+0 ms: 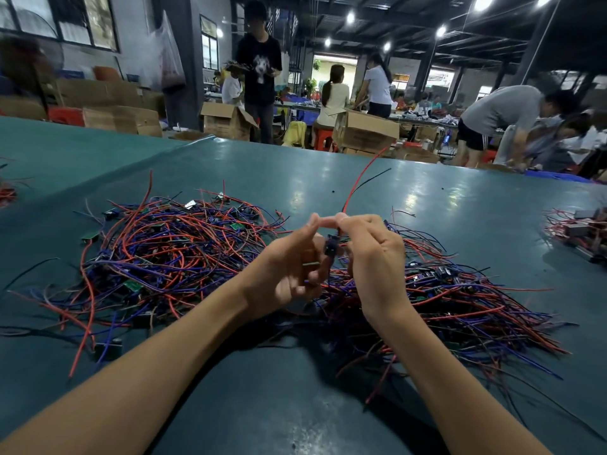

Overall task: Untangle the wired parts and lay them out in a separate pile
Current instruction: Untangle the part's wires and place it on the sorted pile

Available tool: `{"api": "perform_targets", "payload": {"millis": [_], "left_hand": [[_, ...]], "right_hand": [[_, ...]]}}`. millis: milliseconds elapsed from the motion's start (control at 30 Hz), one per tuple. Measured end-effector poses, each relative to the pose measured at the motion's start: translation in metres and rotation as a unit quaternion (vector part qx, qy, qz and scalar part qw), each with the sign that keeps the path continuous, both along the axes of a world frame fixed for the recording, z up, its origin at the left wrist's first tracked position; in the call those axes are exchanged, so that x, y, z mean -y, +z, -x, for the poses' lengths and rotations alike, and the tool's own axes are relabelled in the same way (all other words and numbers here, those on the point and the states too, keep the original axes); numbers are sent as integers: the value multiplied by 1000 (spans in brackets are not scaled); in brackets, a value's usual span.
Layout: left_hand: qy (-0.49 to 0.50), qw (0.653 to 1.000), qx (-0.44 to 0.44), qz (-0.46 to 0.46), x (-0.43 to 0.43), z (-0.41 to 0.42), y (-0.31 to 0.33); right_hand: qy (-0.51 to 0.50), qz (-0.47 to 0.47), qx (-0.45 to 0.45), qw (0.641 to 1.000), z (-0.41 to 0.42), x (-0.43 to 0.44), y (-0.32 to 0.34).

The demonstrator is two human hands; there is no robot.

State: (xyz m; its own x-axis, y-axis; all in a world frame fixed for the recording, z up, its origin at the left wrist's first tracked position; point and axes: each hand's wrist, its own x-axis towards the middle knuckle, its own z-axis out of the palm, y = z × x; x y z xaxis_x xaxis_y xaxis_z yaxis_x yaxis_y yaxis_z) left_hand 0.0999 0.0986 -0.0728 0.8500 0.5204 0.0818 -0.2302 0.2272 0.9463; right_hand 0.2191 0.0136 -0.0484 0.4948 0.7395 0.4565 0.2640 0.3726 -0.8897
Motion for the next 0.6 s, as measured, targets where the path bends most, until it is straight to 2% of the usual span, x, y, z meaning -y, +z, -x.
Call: {"api": "perform_targets", "payload": {"millis": [133,300,367,500,600], "left_hand": [[49,999,20,-3,-3,0,-6],[137,988,77,0,-8,1,-3],[168,980,103,-5,-10,2,0],[198,972,128,-1,-10,4,2],[212,969,123,-12,-10,3,3]], "right_hand": [[22,65,-12,998,-4,-1,1],[18,74,-19,997,-2,-3,0],[18,85,5,996,2,-3,-2],[43,104,115,987,9,-3,-11],[82,96,96,987,10,-2,-10]]}}
